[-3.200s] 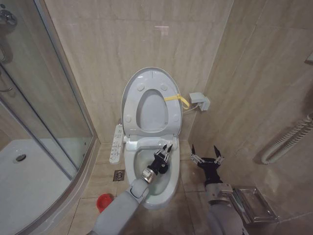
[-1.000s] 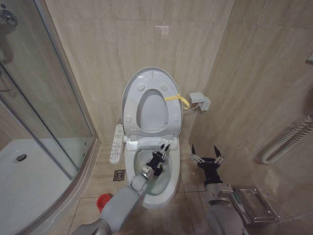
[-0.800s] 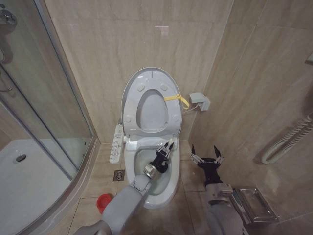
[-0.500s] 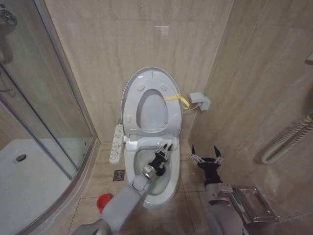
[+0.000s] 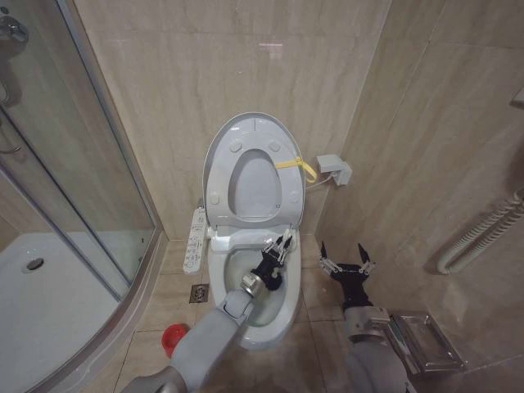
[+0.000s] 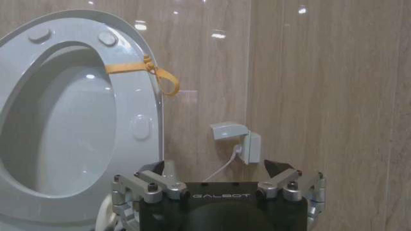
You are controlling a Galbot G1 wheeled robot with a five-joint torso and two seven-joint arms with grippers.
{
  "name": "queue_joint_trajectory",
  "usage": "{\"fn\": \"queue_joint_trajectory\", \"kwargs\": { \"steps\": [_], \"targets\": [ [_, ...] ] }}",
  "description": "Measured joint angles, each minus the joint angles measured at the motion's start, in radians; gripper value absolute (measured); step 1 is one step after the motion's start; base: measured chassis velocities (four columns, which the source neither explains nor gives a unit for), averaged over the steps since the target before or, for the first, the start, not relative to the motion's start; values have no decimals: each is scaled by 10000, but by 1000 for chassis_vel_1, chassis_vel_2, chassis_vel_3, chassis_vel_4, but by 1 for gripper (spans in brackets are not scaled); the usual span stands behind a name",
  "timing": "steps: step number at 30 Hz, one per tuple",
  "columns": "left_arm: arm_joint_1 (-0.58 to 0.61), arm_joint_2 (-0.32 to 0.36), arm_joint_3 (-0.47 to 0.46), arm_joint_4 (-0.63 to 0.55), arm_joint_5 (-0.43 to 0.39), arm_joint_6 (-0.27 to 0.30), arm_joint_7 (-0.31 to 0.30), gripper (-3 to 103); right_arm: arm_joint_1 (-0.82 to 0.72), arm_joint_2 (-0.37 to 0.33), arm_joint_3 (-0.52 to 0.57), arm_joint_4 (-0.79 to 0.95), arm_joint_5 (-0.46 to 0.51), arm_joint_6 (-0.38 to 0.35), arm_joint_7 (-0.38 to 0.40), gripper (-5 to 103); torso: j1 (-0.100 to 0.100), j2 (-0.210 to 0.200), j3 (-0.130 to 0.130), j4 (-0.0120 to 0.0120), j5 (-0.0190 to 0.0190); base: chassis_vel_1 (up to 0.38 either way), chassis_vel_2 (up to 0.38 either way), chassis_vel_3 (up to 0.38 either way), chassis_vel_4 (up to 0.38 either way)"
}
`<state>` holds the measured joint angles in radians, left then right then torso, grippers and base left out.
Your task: Open the toilet lid, clean the toilet bowl with a toilet brush, close the toilet lid, and flush.
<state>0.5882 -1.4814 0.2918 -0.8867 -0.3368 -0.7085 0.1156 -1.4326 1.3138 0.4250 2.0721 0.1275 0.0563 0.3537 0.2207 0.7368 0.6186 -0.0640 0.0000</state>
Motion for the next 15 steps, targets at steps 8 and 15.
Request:
{"fn": "queue_joint_trajectory", "kwargs": {
  "steps": [8,15],
  "targets": [
    [-236,20,-375,540,444,-31,-56,20,0,0,0,0,0,0,0,100,0,0,0,4,1,0,0,0,0],
    [23,-88,-19,-382,-15,148,-54,20,0,0,0,0,0,0,0,100,0,1,0,0,1,0,0,0,0]
  ]
}}
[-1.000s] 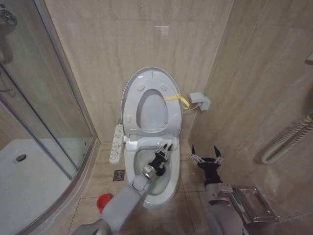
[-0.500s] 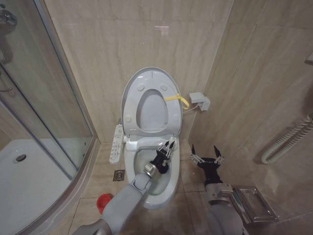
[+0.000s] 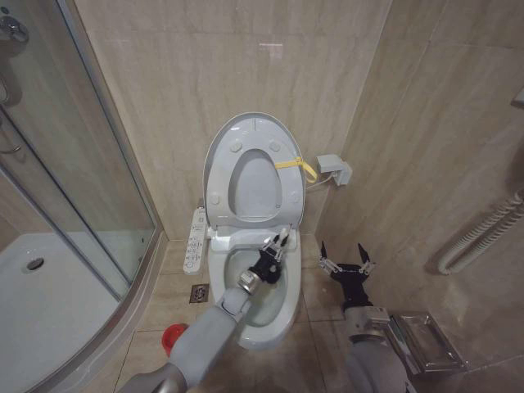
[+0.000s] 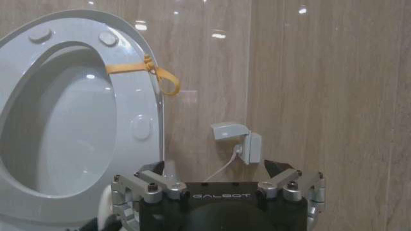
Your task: Open the toilet lid, clean the toilet bowl with a toilet brush, close the toilet lid, and flush.
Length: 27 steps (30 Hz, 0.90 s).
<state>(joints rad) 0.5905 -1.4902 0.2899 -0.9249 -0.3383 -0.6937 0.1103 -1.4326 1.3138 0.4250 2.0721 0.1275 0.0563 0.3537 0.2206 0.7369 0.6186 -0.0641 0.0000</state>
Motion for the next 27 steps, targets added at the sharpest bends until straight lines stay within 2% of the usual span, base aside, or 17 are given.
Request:
{"fn": "queue_joint_trajectory", "kwargs": {
  "steps": [5,10,18,20,27],
  "targets": [
    [146,-56,33,507,457,-35,-131,20,0,-1,0,0,0,0,0,100,0,-1,1,2,0,0,0,0,0],
    [323,285,-154,517,708,-77,-238,20,0,0,0,0,0,0,0,100,0,0,0,3,-1,0,0,0,0],
    [978,1053,-602,-1093,770,244,-493,20,0,0,0,0,0,0,-1,100,0,0,0,-1,-2,0,0,0,0],
    [1458,1472,-825,-1842,805,426,-613,20,0,0,0,0,0,0,-1,100,0,0,0,0,-2,0,0,0,0],
    [2507,2317,-1154,-3044,683,642,-639,20,0,-1,0,0,0,0,-3,100,0,0,0,3,-2,0,0,0,0]
  ]
}}
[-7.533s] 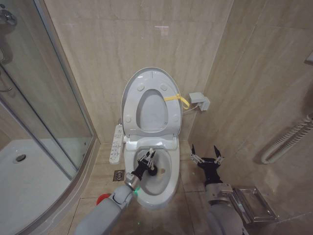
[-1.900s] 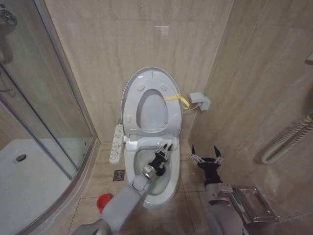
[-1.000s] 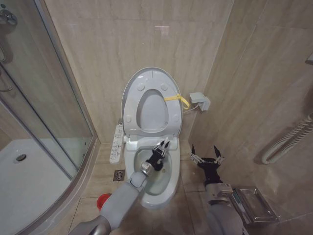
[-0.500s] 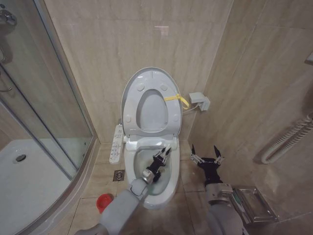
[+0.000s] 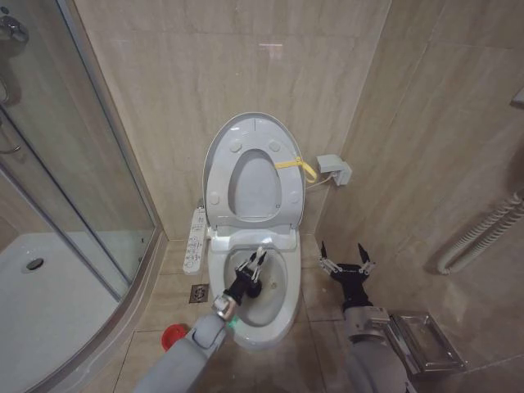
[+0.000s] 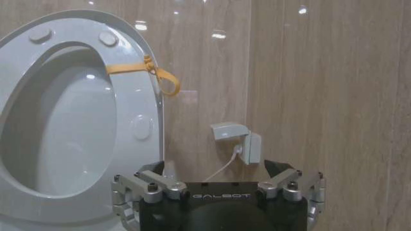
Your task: Open the toilet lid, clean the toilet bowl with a toilet brush, close the toilet lid, and flush.
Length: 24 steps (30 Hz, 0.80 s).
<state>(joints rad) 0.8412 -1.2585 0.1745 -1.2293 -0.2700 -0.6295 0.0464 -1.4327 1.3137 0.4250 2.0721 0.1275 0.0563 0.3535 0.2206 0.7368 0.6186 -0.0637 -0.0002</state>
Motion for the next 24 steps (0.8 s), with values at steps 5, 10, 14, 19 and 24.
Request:
{"fn": "queue_joint_trajectory", "kwargs": {
  "steps": [5,10,14,19,24],
  "targets": [
    [366,401,-135,-440,-131,113,-16,20,0,1,0,0,0,0,2,100,0,0,0,-3,0,0,0,0,0],
    [622,723,-197,-785,-154,282,-121,20,0,1,0,0,0,0,2,100,0,0,0,-3,0,0,0,0,0],
    [981,1085,-276,-1249,-193,421,-163,20,0,1,0,0,0,0,3,100,0,0,0,-3,1,0,0,0,0],
    [1286,1344,-451,-1467,-195,374,-161,20,0,1,0,0,0,0,2,100,0,0,0,0,1,0,0,0,0],
    [1413,1310,-875,-1415,-87,-198,-196,20,0,0,0,0,0,0,2,100,0,0,0,-1,1,0,0,0,0]
  ]
}}
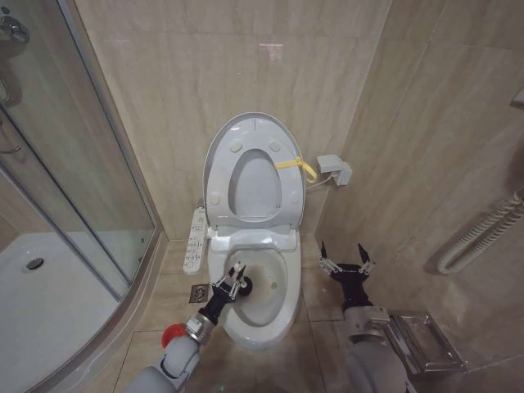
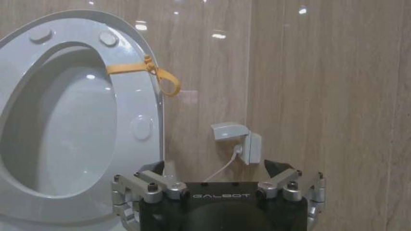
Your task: Open the toilet lid, clean the toilet bowl with a toilet brush, close the toilet lid, and flush.
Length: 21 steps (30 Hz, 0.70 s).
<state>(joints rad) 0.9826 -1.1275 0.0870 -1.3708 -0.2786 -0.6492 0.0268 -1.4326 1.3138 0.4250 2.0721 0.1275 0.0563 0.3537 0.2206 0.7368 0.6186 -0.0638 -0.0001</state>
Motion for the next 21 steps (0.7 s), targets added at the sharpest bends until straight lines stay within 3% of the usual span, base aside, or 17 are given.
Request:
{"fn": "queue_joint_trajectory", "kwargs": {
  "steps": [2,11,21],
  "targets": [
    [-3,-88,-175,-39,-183,-372,9,20,0,0,0,0,0,0,0,100,0,0,0,0,-1,0,0,0,0],
    [-305,-511,-292,66,-1314,-807,153,20,0,0,0,0,0,0,0,100,0,0,1,1,2,0,0,0,0],
    [-1460,-1576,185,1700,-1962,-1550,323,20,0,0,0,0,0,0,1,100,1,0,2,0,1,0,0,0,0]
  ]
}}
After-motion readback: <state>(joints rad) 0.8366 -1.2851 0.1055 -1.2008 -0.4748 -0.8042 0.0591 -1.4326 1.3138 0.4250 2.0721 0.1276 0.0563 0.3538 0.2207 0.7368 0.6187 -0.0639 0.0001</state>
